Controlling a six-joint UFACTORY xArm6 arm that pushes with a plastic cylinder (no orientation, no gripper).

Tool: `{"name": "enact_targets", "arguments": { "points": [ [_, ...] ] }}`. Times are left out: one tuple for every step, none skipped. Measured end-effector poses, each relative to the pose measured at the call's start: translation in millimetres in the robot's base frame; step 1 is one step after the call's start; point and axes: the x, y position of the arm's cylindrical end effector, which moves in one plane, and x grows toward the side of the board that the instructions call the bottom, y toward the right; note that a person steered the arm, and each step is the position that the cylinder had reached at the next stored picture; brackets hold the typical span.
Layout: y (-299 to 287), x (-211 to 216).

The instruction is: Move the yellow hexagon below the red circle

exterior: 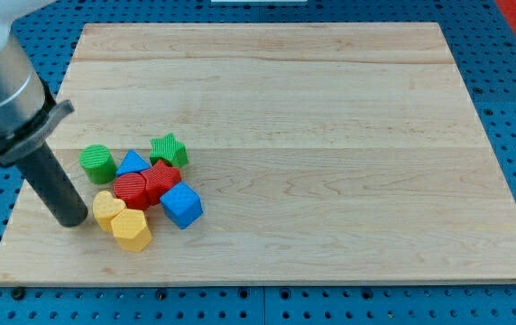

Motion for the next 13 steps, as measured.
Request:
{"name": "enact_targets", "arguments": {
  "points": [
    [36, 24],
    [41, 17],
    [35, 16],
    [11, 32],
    [26, 62],
    [78, 62],
    [127, 62],
    [114, 46],
    [68, 29],
    [35, 13],
    [27, 9],
    [40, 35],
    [35, 61]
  ]
}}
